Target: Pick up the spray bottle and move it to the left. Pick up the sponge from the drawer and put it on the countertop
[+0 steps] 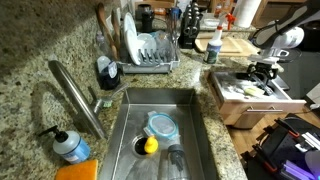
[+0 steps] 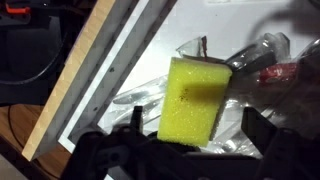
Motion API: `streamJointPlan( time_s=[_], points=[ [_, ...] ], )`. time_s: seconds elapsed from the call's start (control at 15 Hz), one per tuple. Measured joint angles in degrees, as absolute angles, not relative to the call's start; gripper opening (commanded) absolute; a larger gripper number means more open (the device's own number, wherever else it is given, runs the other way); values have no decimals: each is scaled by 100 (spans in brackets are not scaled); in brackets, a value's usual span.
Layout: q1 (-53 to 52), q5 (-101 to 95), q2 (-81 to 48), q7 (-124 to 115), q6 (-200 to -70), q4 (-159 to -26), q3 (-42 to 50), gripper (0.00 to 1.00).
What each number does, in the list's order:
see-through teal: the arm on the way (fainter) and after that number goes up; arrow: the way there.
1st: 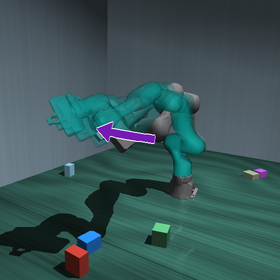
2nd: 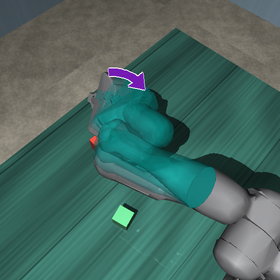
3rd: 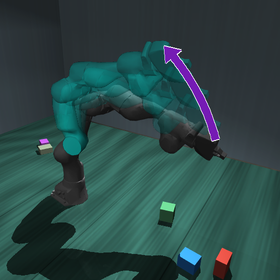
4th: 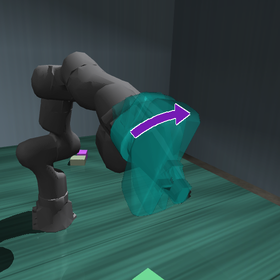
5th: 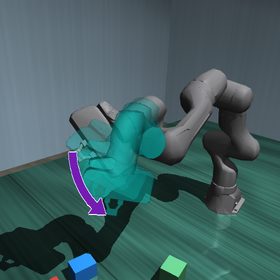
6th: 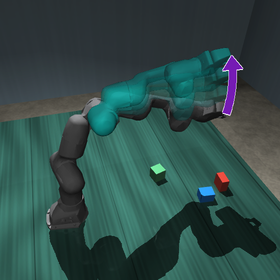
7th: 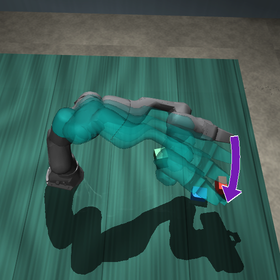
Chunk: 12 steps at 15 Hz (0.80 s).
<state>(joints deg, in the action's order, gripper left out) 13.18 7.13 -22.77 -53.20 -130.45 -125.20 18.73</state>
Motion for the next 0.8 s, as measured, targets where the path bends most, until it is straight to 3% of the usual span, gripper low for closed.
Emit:
streamJointPlan(
  time_s=[0.33, 0.8],
  points=[
    [1327, 937, -2490, -5131, -13665, -12531, 1863, 100],
    [1340, 967, -2659, -5031, -13207, -12412, 1879, 100]
  ],
)
